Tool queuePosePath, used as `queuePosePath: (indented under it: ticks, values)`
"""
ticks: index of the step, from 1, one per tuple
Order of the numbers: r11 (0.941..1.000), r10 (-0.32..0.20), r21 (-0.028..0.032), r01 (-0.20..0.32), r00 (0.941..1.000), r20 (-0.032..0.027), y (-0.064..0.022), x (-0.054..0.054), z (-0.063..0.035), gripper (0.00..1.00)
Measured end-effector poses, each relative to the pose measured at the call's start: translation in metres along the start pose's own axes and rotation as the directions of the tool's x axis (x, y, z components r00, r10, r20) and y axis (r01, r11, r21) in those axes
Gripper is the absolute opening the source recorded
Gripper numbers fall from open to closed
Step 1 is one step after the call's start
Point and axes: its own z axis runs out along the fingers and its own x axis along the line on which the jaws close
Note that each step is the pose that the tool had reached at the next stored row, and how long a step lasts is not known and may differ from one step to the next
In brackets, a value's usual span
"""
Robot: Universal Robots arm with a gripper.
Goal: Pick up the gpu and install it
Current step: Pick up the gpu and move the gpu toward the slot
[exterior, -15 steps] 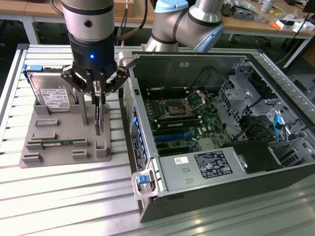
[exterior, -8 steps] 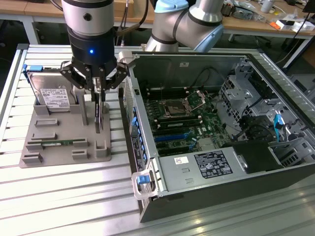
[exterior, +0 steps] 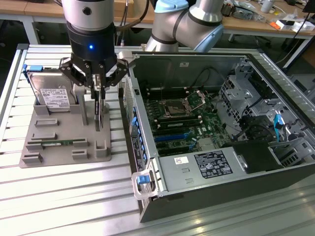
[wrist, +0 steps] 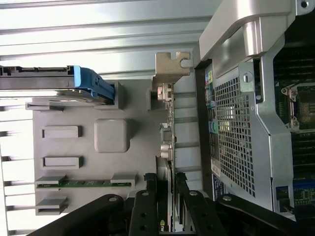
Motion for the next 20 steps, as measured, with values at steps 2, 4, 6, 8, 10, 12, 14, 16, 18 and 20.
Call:
queuePosePath:
  ticks: [2,4,6,8,10,12,14,16,18,20]
  values:
    - [1.0000,0.000,0.0000,0.000,1.0000,-0.0001,0.0001,0.000,-0.0014,0.26]
    - [1.0000,0.000,-0.0001,0.000,1.0000,0.0000,0.0002,0.000,-0.0034,0.26]
    - [1.0000,0.000,-0.0002,0.000,1.0000,0.0000,0.0002,0.000,-0.0051,0.26]
    - [1.0000,0.000,-0.0002,0.000,1.0000,0.0001,0.0003,0.000,-0.0073,0.26]
    - [1.0000,0.000,-0.0002,0.000,1.0000,0.0001,0.0004,0.000,-0.0088,0.26]
    - [1.0000,0.000,-0.0001,0.000,1.0000,0.0000,0.0005,0.000,-0.0100,0.26]
    - [1.0000,0.000,-0.0002,0.000,1.0000,0.0001,0.0005,0.000,-0.0111,0.26]
    - [1.0000,0.000,-0.0001,0.000,1.0000,-0.0001,0.0006,0.000,-0.0123,0.26]
    - [1.0000,0.000,-0.0002,0.000,1.0000,0.0000,0.0006,0.000,-0.0141,0.26]
    - [1.0000,0.000,-0.0002,0.000,1.0000,0.0000,0.0007,0.000,-0.0158,0.26]
